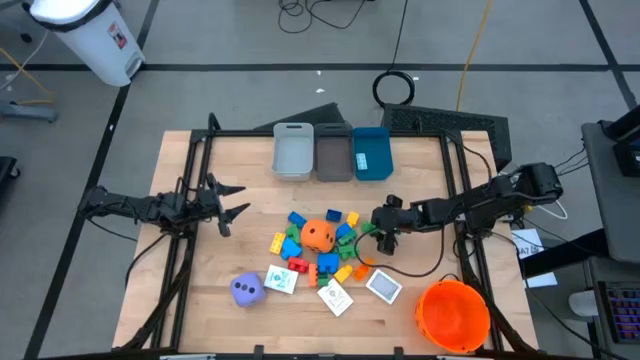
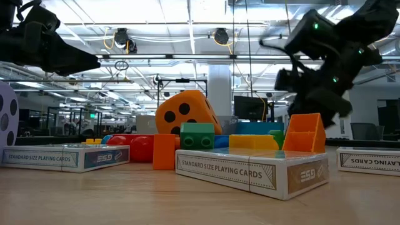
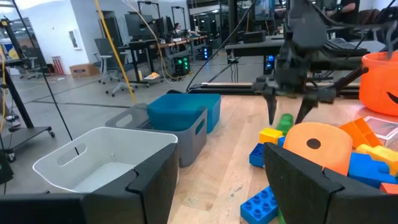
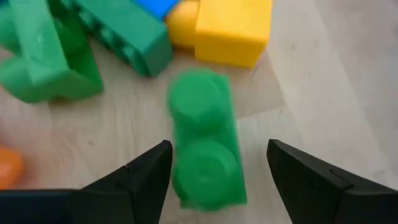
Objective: Pick & Place Toys
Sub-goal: Put the green game piece into the blue bin
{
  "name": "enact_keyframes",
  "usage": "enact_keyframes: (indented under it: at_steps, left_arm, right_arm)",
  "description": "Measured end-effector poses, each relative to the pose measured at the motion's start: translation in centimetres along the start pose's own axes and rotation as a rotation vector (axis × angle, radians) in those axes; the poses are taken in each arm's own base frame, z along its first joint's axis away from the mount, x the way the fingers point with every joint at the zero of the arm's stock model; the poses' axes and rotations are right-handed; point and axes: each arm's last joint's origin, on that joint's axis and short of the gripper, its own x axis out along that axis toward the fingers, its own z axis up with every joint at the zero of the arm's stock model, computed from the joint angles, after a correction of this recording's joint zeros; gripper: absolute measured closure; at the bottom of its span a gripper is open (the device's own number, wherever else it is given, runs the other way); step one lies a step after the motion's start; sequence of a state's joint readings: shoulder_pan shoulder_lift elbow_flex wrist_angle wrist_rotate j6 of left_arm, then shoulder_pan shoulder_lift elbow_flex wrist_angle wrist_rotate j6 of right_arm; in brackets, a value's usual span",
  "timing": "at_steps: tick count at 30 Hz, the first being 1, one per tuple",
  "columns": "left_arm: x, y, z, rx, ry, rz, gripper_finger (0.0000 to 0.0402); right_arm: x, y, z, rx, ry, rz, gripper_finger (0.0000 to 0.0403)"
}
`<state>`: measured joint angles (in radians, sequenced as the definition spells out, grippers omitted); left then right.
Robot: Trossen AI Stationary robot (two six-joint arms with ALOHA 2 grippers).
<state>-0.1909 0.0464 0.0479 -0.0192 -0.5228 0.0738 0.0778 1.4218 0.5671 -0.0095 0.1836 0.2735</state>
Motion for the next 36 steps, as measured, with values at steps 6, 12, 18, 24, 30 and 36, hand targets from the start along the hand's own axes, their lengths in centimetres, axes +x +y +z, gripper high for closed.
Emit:
enact_keyframes:
  at_steps: [6, 12, 18, 24, 30, 36]
  left_arm:
    - [0.0, 0.0, 0.0, 0.002, 0.004, -0.001, 0.0160]
    - [0.0, 0.0, 0.0, 0.003, 0.005, 0.000, 0.0160]
    - [0.0, 0.0, 0.0, 0.003, 0.005, -0.001, 0.0160]
    - [0.0, 0.0, -0.1, 0.003, 0.005, 0.000, 0.0160]
    - [0.0, 0.0, -0.1, 0.003, 0.005, 0.000, 0.0160]
    - [0.0, 0.0, -0.1, 0.003, 0.005, -0.001, 0.0160]
  right_arm:
    - [0.8, 0.0, -0.2, -0.014, 0.011, -0.032, 0.0176]
    - [0.8, 0.1, 0.1, -0.057, -0.010, -0.021, 0.0237]
    - [0.0, 0.1, 0.6, -0.070, -0.053, -0.013, 0.0278]
    - [-2.9, 0.0, 2.5, -0.035, -0.218, 0.005, 0.0278]
    - [-6.0, -1.6, 5.0, 0.081, -0.513, -0.136, 0.0265]
    - [-6.1, -5.9, 6.5, 0.238, -0.622, -0.251, 0.0273]
